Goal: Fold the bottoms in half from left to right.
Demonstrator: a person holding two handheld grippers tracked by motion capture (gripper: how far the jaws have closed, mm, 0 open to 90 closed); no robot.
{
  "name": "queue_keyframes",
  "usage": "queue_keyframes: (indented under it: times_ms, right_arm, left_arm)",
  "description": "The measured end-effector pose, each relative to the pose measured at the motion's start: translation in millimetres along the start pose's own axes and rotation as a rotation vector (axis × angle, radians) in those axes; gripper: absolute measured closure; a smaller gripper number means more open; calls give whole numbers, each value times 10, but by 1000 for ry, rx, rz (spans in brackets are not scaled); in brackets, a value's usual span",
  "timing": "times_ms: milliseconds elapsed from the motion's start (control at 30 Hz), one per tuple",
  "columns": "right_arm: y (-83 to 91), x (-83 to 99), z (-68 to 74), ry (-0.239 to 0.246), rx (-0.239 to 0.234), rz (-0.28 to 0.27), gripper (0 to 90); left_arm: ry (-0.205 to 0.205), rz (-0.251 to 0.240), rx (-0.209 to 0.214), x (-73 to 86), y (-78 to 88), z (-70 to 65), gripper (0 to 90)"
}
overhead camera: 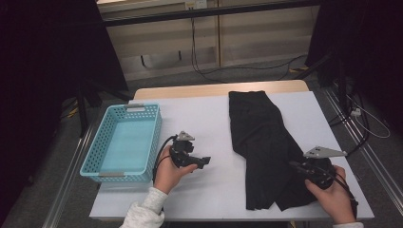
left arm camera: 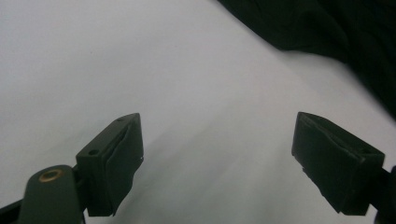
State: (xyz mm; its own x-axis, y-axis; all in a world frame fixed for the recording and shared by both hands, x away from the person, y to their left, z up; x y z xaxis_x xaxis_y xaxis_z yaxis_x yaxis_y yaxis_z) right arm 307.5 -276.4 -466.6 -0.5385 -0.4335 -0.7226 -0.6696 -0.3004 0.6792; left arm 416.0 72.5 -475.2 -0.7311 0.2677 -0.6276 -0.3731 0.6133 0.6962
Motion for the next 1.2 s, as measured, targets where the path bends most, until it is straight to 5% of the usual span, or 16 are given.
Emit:
queue_keyframes:
  times_ms: [433, 633, 867, 1200]
  right_arm:
    - [186, 182, -384, -64, 90, 7, 900]
    - [47, 232, -349, -22, 112, 60, 891]
    - [53, 212, -330, -22, 140, 47, 718]
    - [62, 112, -133, 21, 93, 32, 600]
  left_arm:
    - [-5, 15, -3, 4, -10, 1, 166]
    - [-5, 13, -3, 6, -25, -5, 167]
    - [-1, 12, -2, 0, -20, 6, 166]
    - [-13, 11, 3, -31, -27, -13, 166]
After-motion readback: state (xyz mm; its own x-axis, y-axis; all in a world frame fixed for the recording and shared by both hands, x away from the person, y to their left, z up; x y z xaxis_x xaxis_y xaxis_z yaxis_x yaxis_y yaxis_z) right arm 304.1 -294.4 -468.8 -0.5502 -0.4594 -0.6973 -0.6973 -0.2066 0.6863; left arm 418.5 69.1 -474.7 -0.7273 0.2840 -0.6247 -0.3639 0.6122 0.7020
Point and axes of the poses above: each handheld gripper's, and its own axes: y roughly backward along the jaws, x roughly out of its underside, z roughly to its left, the point moved 5 cm from there along -y, roughly forward along the jaws, and after that the axes turned 14 degrees about y, right-handed, at the moved point
